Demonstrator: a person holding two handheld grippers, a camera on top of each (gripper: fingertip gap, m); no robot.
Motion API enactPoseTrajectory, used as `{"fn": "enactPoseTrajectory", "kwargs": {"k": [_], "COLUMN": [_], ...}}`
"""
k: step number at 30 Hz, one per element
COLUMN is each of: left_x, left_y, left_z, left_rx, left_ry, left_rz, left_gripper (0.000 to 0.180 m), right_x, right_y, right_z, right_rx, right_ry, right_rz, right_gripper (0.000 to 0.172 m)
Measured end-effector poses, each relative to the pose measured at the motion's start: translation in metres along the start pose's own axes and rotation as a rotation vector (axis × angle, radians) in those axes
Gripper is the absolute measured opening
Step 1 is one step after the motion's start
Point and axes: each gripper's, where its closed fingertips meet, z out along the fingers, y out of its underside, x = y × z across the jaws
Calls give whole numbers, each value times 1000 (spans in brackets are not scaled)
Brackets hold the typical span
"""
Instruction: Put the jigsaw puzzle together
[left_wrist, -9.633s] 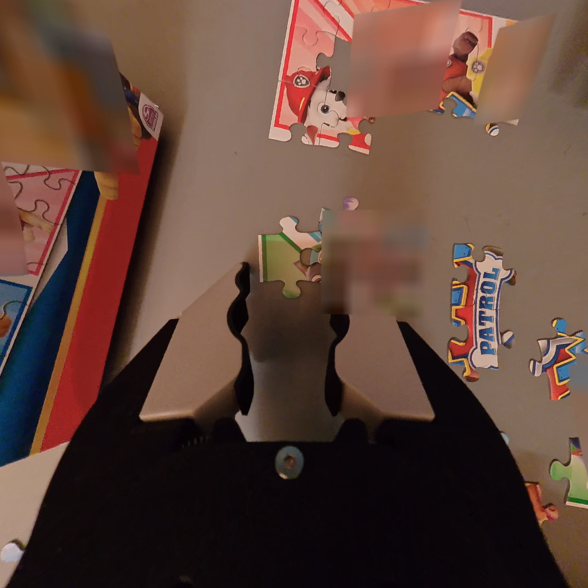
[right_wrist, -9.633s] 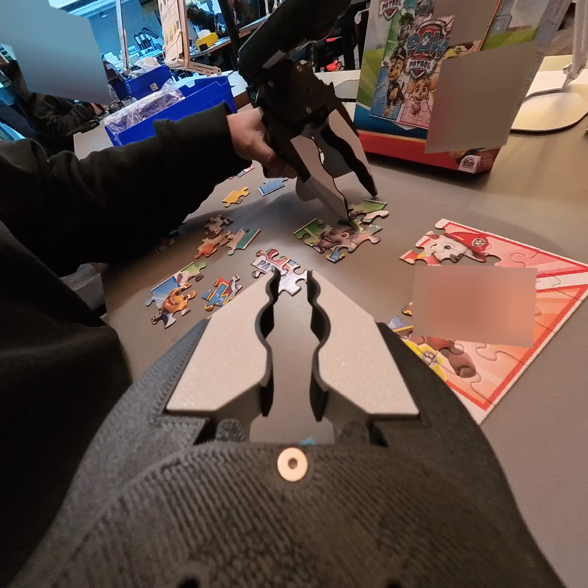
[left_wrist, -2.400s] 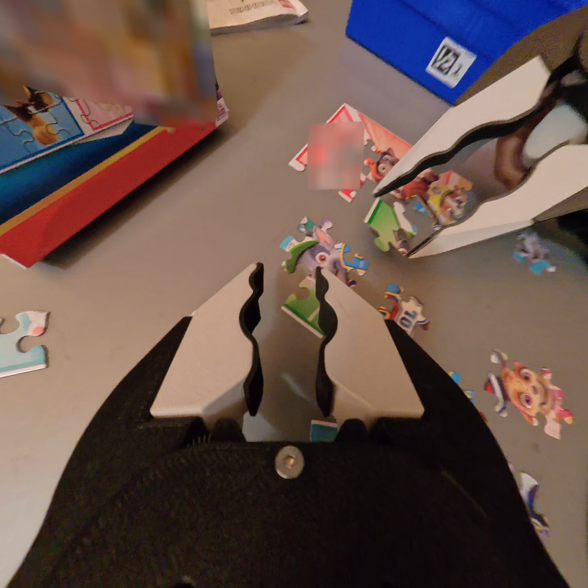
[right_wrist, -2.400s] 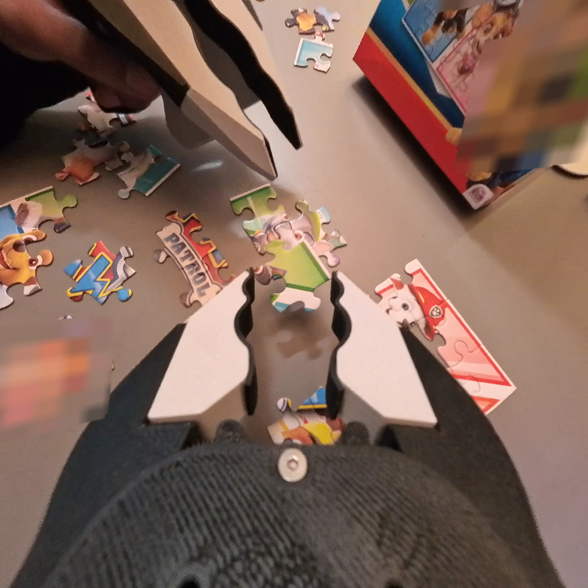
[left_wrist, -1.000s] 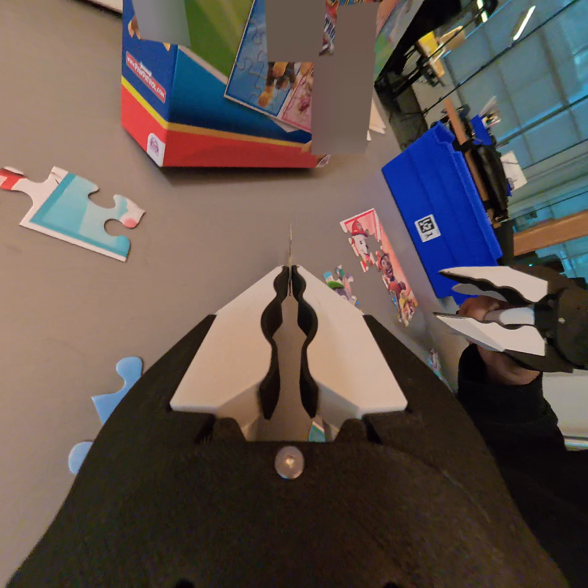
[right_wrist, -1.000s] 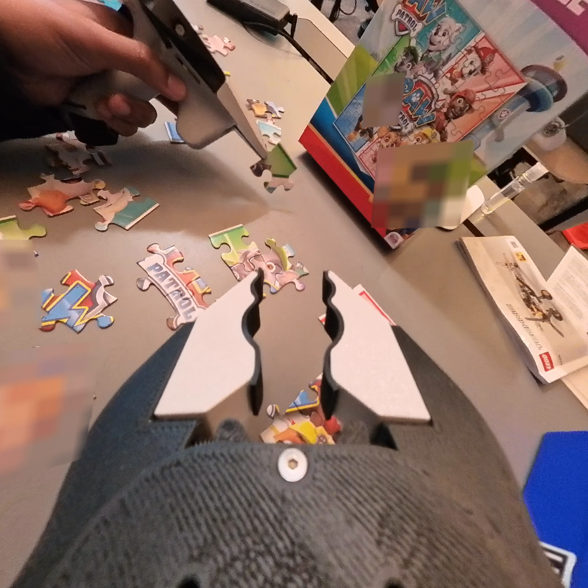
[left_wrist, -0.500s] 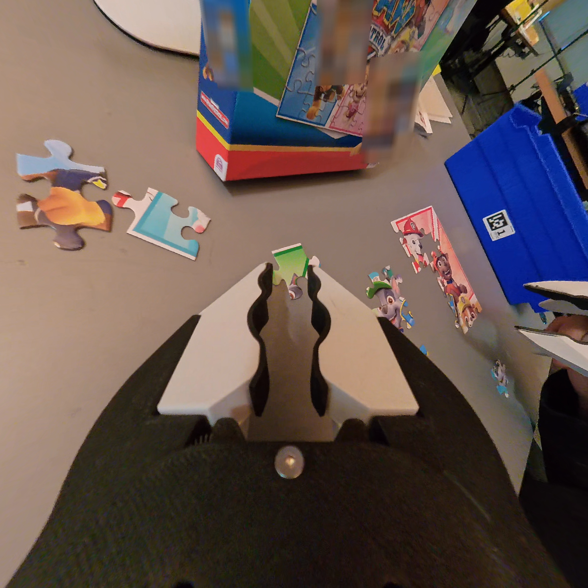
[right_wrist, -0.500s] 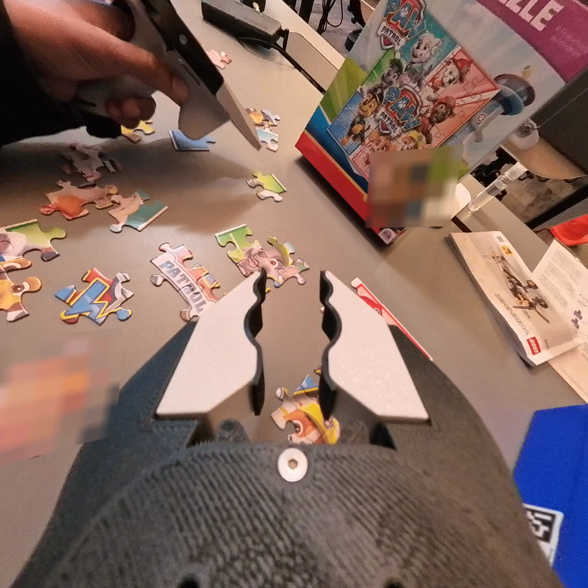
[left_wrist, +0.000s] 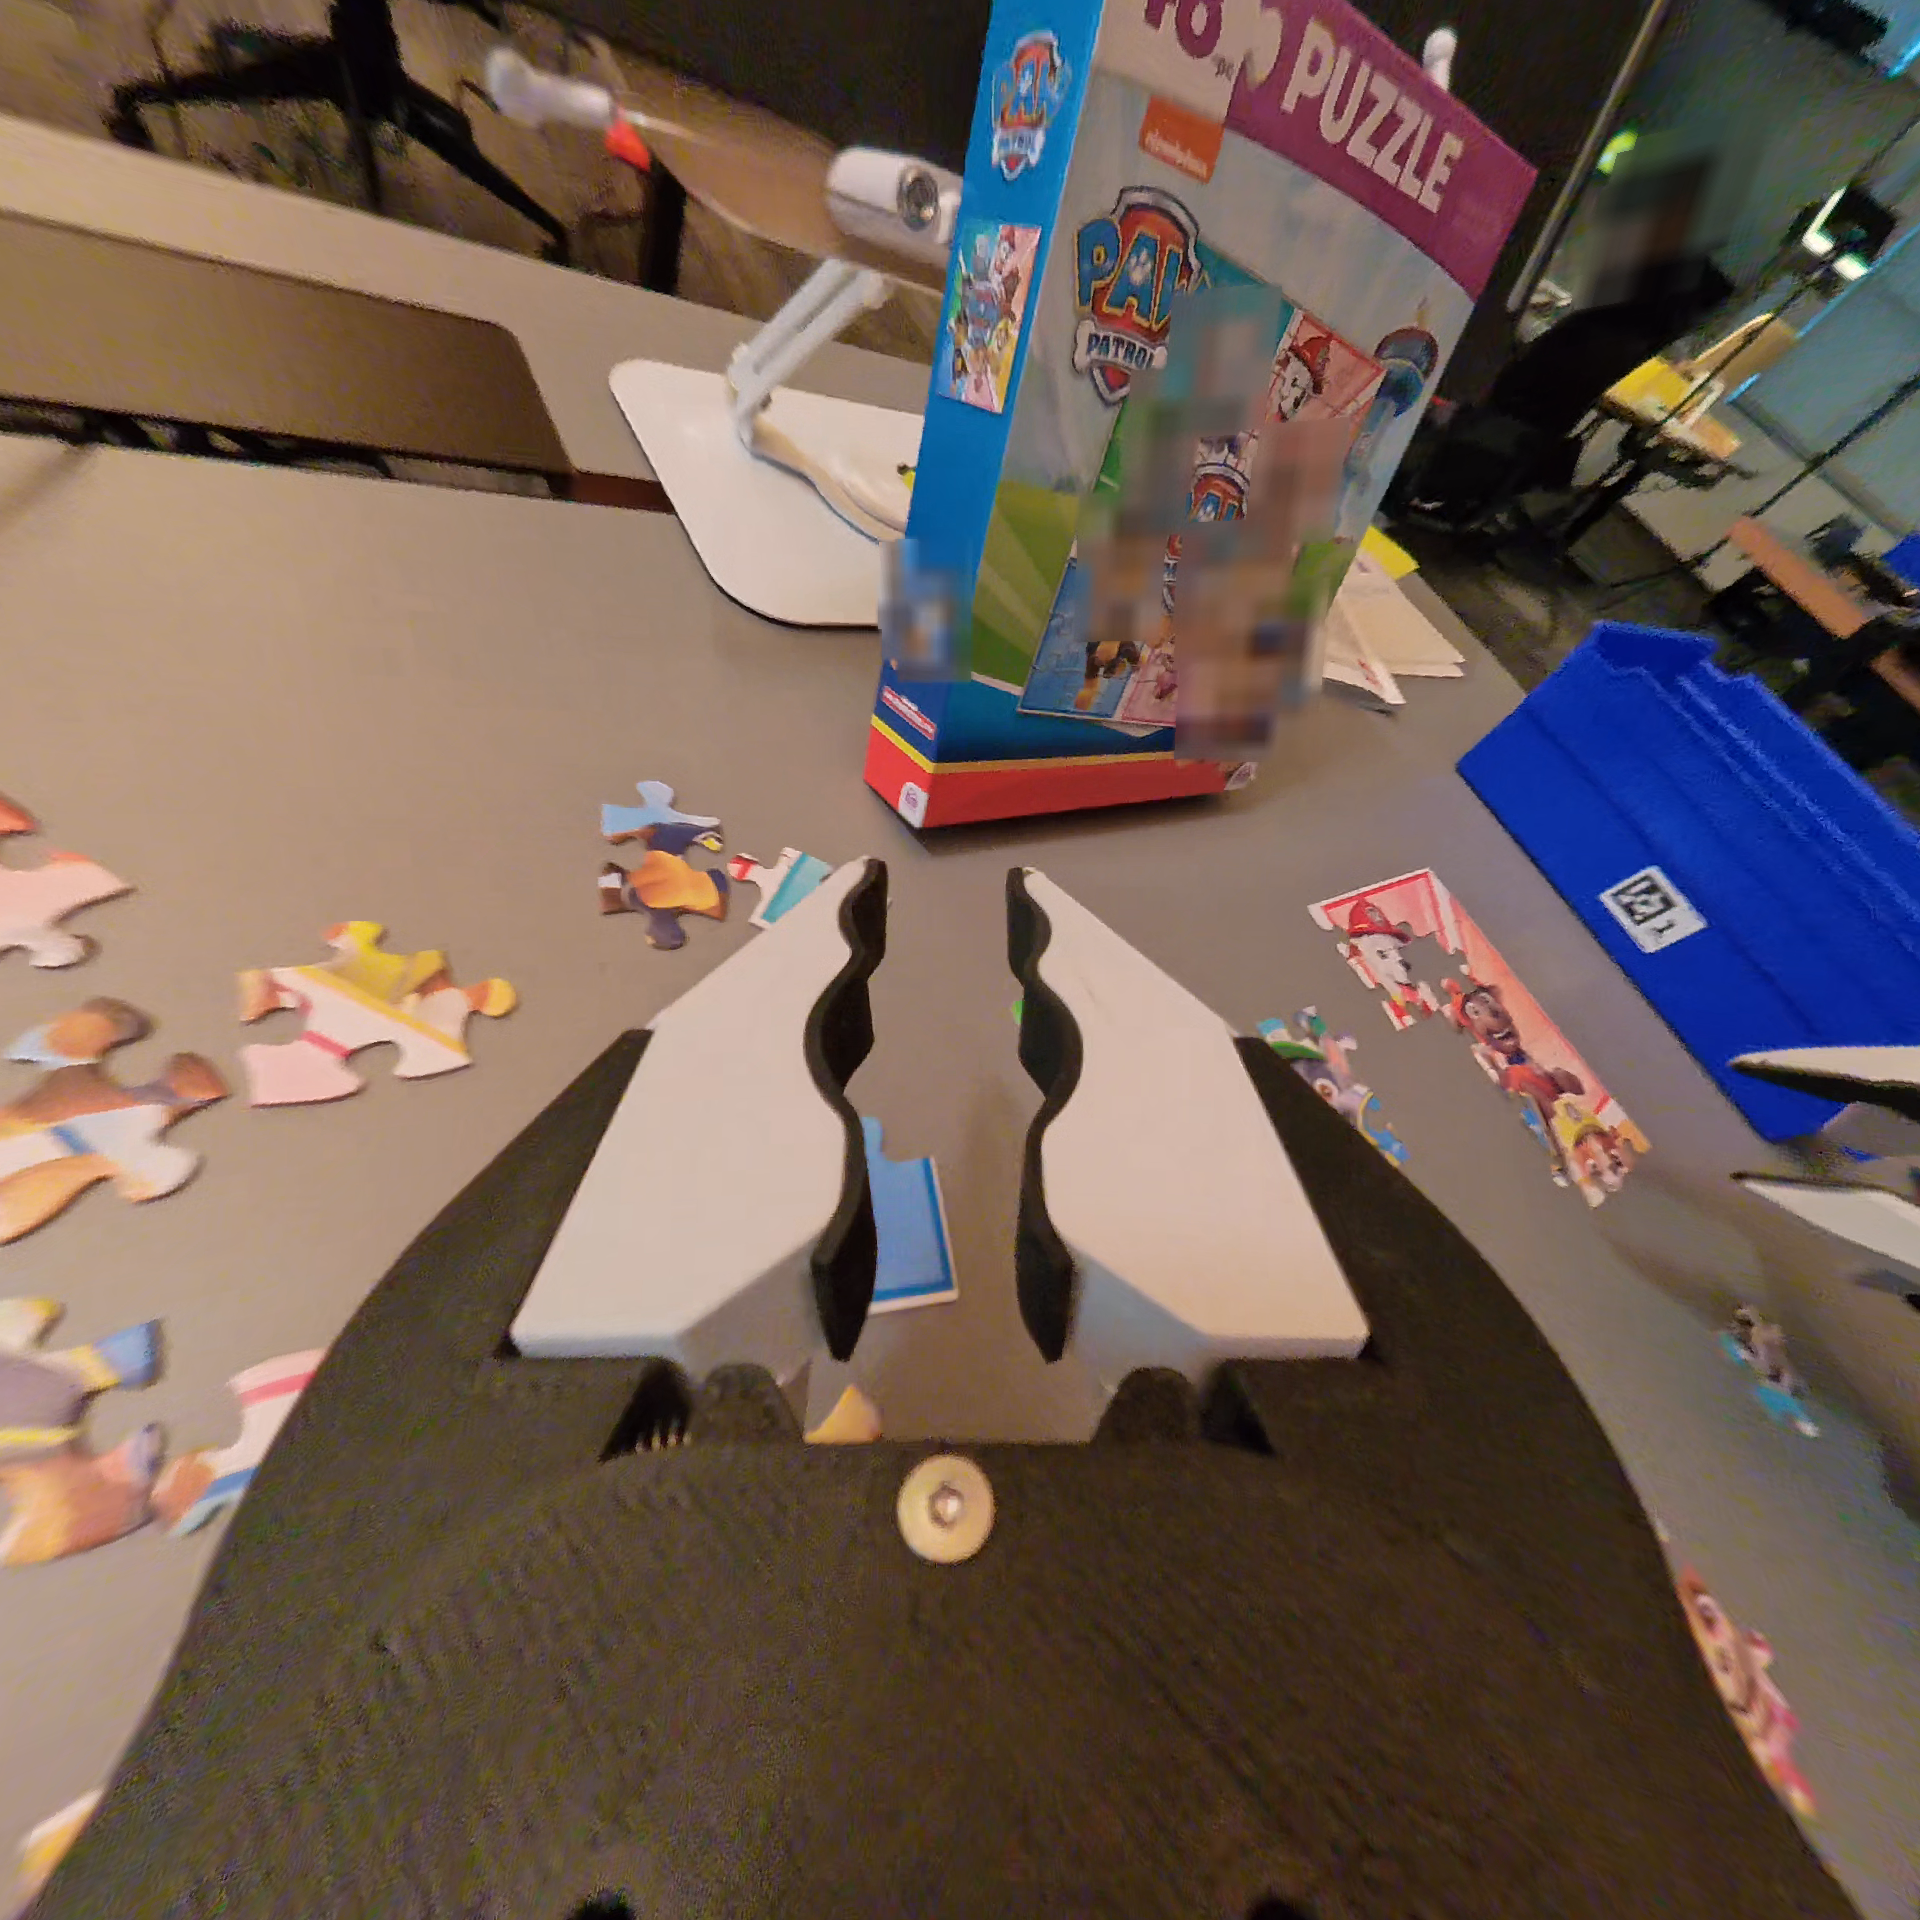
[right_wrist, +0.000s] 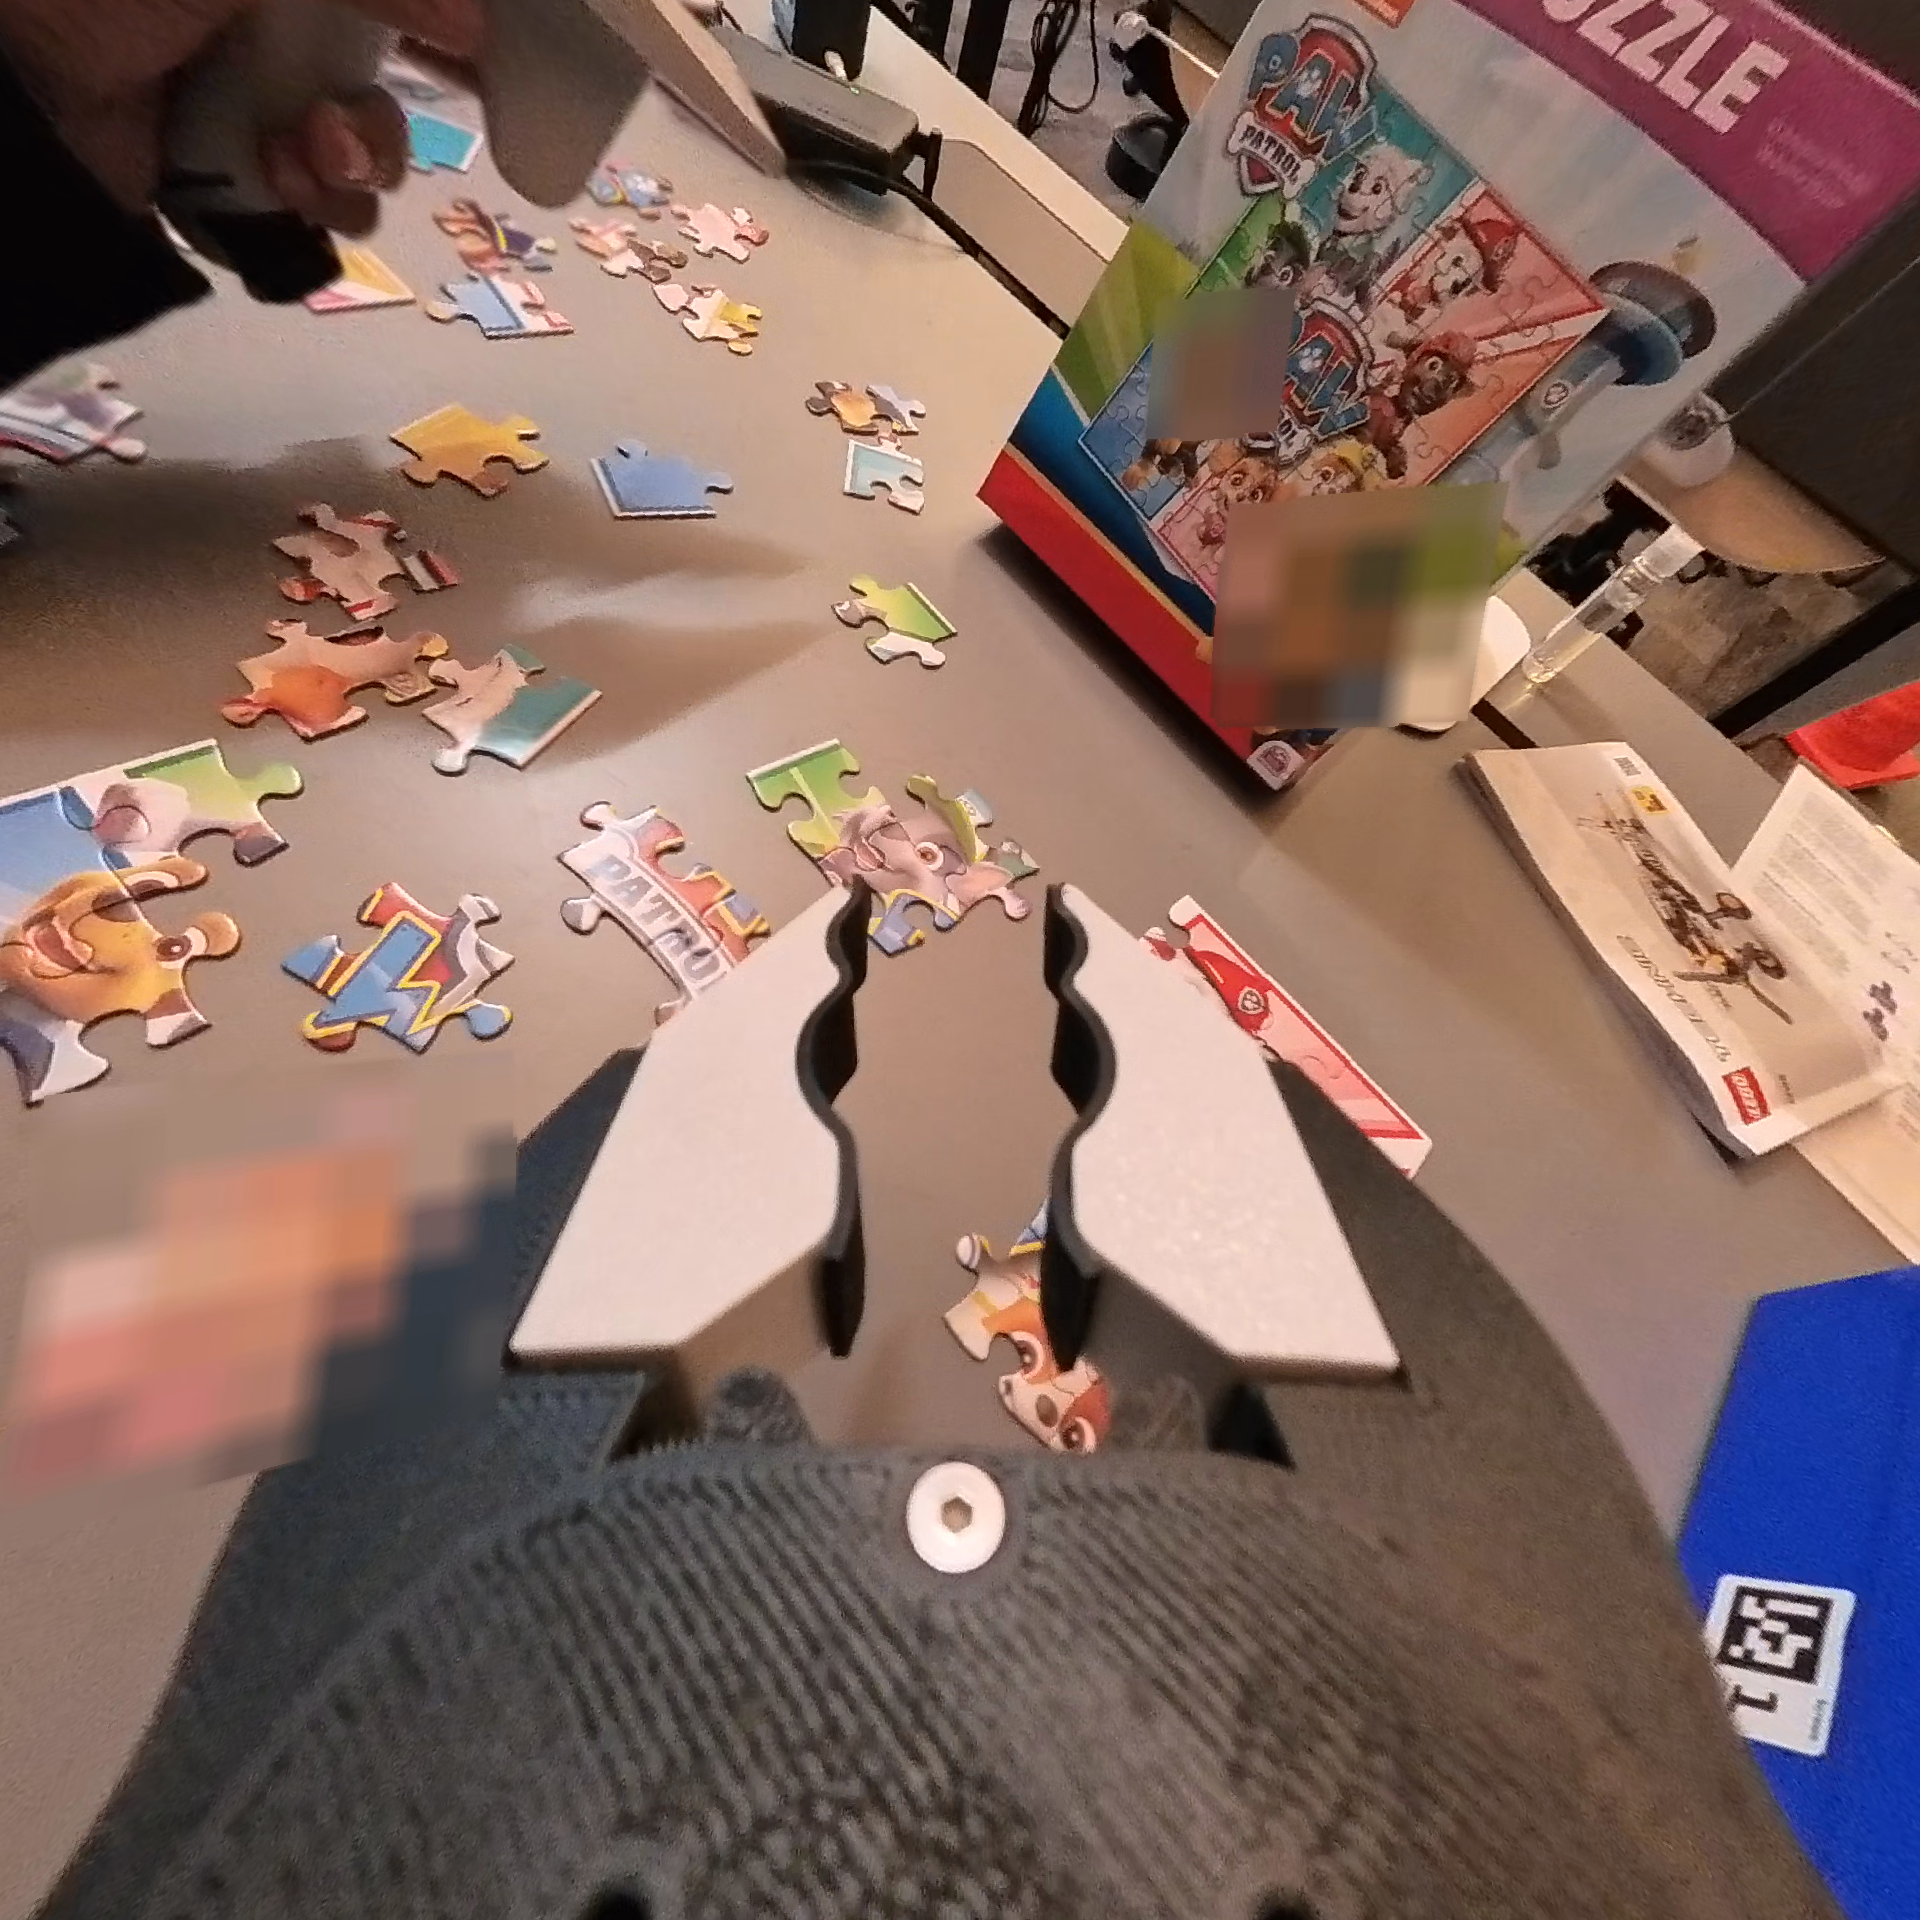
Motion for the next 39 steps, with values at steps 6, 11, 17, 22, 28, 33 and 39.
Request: {"fn": "enactPoseTrajectory", "kwargs": {"k": [6, 11, 17, 22, 28, 33, 39], "left_x": [-7, -36, -75, -104, -115, -106, -86], "left_y": [-25, -49, -56, -38, -28, -20, -16], "left_z": [-49, -117, -175, -183, -173, -152, -132], "left_rx": [21, 19, 87, 56, 61, 26, -8], "left_ry": [-82, -260, -372, -371, -298, -243, -199], "left_rz": [131, 230, 156, 86, 6, 10, 48], "left_gripper": [22, 25, 29, 29, 29, 29, 29], "right_x": [-9, -26, -56, -65, -20, 29, 38], "right_y": [-9, -22, -37, -35, -33, -31, -24], "right_z": [7, 23, 54, 70, 55, 21, 5], "right_rx": [19, 13, 1, -47, -66, 37, 122], "right_ry": [-29, -63, -137, -139, 32, 134, 96], "right_rz": [36, 24, 17, 13, 48, 267, 397], "right_gripper": [32, 32, 33, 34, 28, 24, 23]}}
